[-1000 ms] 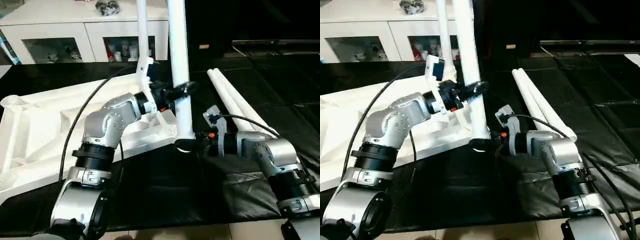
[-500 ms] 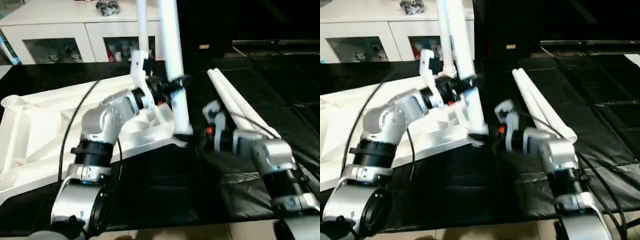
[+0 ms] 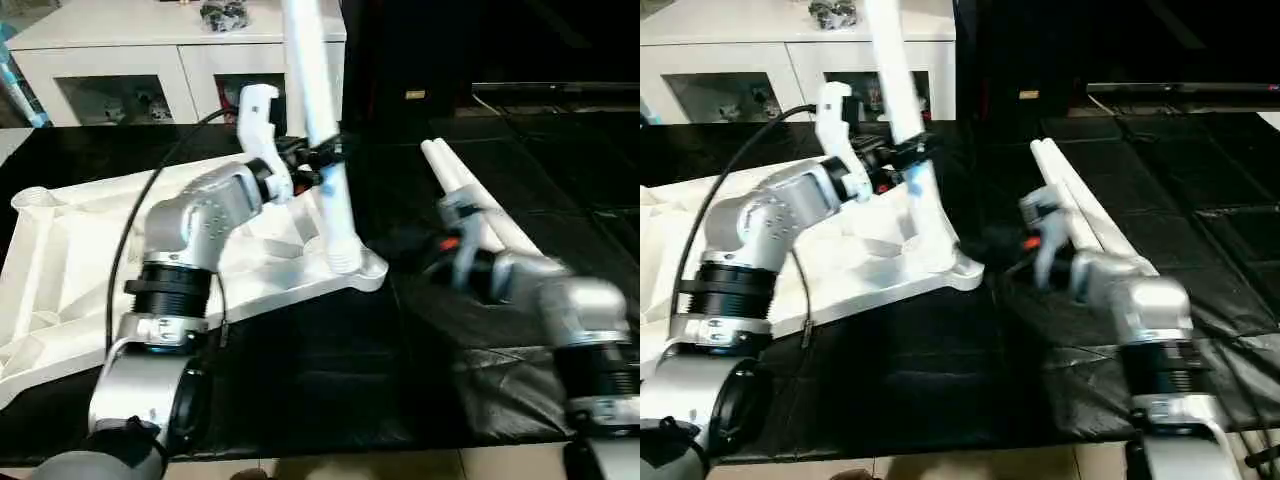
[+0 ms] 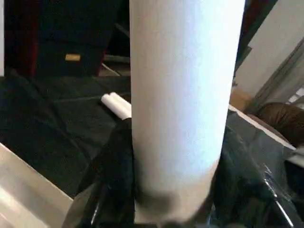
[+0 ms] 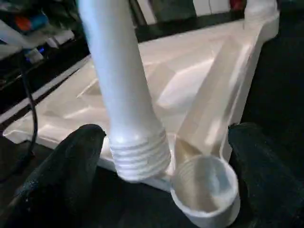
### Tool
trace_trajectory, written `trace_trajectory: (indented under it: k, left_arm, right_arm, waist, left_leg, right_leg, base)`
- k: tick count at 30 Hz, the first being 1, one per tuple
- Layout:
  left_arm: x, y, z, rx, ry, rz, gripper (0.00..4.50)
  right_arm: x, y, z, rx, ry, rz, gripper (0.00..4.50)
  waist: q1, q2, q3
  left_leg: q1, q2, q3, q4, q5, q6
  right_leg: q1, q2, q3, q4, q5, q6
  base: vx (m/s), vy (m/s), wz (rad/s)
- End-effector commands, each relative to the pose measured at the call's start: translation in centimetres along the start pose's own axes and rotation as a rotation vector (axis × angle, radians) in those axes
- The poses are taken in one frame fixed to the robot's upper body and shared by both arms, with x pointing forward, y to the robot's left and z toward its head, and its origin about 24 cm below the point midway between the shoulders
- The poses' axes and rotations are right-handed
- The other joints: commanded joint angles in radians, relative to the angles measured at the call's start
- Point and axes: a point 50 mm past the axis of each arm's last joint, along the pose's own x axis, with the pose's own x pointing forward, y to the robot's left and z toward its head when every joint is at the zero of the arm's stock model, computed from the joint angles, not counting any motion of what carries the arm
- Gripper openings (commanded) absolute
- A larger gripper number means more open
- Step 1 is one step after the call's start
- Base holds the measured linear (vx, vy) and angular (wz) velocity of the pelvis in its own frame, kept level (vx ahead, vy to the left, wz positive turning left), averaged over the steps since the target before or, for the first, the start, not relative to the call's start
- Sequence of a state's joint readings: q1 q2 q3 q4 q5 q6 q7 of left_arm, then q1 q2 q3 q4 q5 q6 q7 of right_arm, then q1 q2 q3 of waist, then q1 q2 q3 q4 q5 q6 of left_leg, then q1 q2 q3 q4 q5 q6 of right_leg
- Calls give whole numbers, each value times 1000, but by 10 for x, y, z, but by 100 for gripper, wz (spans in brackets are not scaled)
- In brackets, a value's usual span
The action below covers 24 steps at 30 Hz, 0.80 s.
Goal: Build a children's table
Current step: Insert table leg to table base
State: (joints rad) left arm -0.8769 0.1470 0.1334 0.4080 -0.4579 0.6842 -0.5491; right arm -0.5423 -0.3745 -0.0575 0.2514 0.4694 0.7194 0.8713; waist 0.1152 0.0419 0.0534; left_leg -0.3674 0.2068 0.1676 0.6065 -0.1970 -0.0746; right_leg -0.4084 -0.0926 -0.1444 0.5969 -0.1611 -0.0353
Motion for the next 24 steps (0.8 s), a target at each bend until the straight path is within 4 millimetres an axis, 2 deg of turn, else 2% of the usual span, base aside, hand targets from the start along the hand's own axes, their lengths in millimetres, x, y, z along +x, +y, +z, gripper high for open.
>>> trace_trajectory:
  k: [1,4,7,8,14,17,18,22,24]
  left_arm:
    - [1,-5,9,25,-11,-12,183]
    - [0,-5,10,34,-2,-7,183]
    - [0,-6,10,46,0,-7,183]
    - [0,-8,11,53,1,-4,183]
    - [4,-19,11,130,6,-4,183]
    - [5,-22,11,150,4,-1,183]
    - [7,-25,10,184,9,1,183]
    - [8,-32,8,205,15,-16,183]
    - [7,-35,8,198,13,-28,183]
  right_arm:
    - [-2,1,4,-30,-19,-9,450]
    - [2,-2,6,-47,0,-57,450]
    - [7,1,7,-69,-10,-38,450]
    - [10,4,8,-88,-22,-27,450]
    - [31,28,6,-103,-60,28,450]
    - [38,32,3,-96,-48,24,450]
    - [48,34,-2,-88,-29,-2,450]
    - [62,30,-7,-88,-5,-111,411]
    - [67,30,-7,-79,-17,-135,402]
  waist:
    - [4,-11,-89]
    - [4,-13,-88]
    - [4,-8,-88]
    - [4,-4,-89]
    - [0,-6,-87]
    - [-1,-4,-86]
    - [-1,-5,-86]
    - [-4,0,-86]
    - [-6,-2,-86]
  left_leg:
    - [1,18,-3,-49,-22,82]
    - [0,16,-2,-50,-21,77]
    - [0,16,-2,-49,-25,75]
    - [1,17,-4,-50,-29,75]
    - [2,21,-5,-52,-29,76]
    - [2,22,-6,-55,-39,66]
    - [4,22,-5,-55,-46,60]
    - [6,21,-5,-57,-54,33]
    - [5,22,-5,-58,-53,25]
  right_leg:
    - [77,-57,57,-58,-145,-164]
    - [77,-58,57,-59,-159,-163]
    - [76,-58,56,-60,-168,-157]
    - [76,-58,56,-59,-163,-159]
    - [74,-58,58,-57,-143,-166]
    - [74,-59,58,-59,-157,-163]
    - [73,-60,59,-60,-165,-159]
    - [71,-60,60,-62,-180,-153]
    - [71,-60,62,-58,-156,-158]
  base:
    - [0,0,0]
    - [0,0,0]
    - [0,0,0]
    - [0,0,0]
    - [0,0,0]
    - [0,0,0]
    - [0,0,0]
    - [0,0,0]
    - [0,0,0]
